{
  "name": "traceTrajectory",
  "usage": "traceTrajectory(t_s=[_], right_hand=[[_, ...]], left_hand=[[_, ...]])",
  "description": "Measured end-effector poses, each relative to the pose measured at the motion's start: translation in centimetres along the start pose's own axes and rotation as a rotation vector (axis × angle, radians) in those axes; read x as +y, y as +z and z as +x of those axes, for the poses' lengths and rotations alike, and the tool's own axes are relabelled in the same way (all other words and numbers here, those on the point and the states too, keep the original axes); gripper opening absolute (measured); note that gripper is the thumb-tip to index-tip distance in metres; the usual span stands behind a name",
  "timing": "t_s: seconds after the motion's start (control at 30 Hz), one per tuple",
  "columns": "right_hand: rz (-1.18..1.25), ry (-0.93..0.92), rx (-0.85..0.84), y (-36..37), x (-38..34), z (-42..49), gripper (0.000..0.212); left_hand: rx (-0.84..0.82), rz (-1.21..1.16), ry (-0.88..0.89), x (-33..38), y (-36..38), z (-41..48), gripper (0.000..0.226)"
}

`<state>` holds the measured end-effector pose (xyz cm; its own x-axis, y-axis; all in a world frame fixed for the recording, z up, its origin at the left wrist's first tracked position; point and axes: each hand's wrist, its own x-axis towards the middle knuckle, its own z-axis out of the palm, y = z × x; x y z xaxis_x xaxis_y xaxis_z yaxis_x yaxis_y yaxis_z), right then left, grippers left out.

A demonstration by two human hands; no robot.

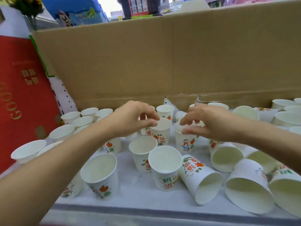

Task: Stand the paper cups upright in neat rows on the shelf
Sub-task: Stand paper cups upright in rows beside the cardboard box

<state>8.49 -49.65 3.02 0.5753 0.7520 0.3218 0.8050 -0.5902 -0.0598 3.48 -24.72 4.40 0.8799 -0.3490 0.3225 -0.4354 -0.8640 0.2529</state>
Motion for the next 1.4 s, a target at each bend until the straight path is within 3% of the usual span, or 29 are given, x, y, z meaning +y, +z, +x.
traceTrajectory(t_s=[0.1,0.2,0.27,0.4,0.6,0.73,0.9,1.0,1.1,1.17,1.27,1.4], right_hand=[[0.23,-0.044,0.03,-1.8,0.1,-1.8,0.036],[0.292,-0.113,-0.118,-2.2,-2.3,-2.9,0.053],[0.21,-0.127,-0.199,-1.5,-4.5,-3.1,0.069],[-0.036,-0.094,-0.128,0.8,-7.1,-2.5,0.091],[0.048,0.031,-0.079,1.9,-7.6,-1.7,0.079],[0.059,0.175,-0.06,2.5,-7.9,-0.2,0.076],[-0.141,0.255,0.082,3.7,-8.8,1.3,0.075],[-0.228,0.265,0.075,3.8,-9.3,1.6,0.078],[-0.084,0.293,0.078,2.1,-8.9,0.6,0.076],[0.116,0.305,0.103,-0.5,-7.5,-1.4,0.063],[0.23,0.286,0.157,-3.7,-4.8,-5.5,0.035],[0.188,0.3,0.047,-3.8,-3.5,-10.1,0.018]], left_hand=[[-0.039,-0.128,-0.077,0.7,-1.6,-3.5,0.032],[-0.213,-0.043,-0.154,1.0,-1.7,-5.7,0.06],[-0.28,-0.007,-0.201,0.8,-1.3,-5.6,0.067],[-0.321,-0.021,-0.204,0.5,-0.9,-4.2,0.07],[-0.361,-0.019,-0.15,-0.2,-0.7,-3.2,0.062],[-0.422,0.027,-0.188,-1.5,-1.8,-3.2,0.072],[-0.497,0.089,-0.201,-2.2,-2.7,-3.2,0.087],[-0.529,0.15,-0.196,-1.6,-2.8,-3.5,0.093],[-0.461,0.121,-0.209,-0.5,-3.9,-4.3,0.097],[-0.23,0.027,-0.159,1.0,-4.2,-5.4,0.087],[0.053,-0.094,0.088,5.2,-2.4,-7.4,0.067],[-0.077,0.113,0.45,10.1,2.2,-7.3,0.059]])
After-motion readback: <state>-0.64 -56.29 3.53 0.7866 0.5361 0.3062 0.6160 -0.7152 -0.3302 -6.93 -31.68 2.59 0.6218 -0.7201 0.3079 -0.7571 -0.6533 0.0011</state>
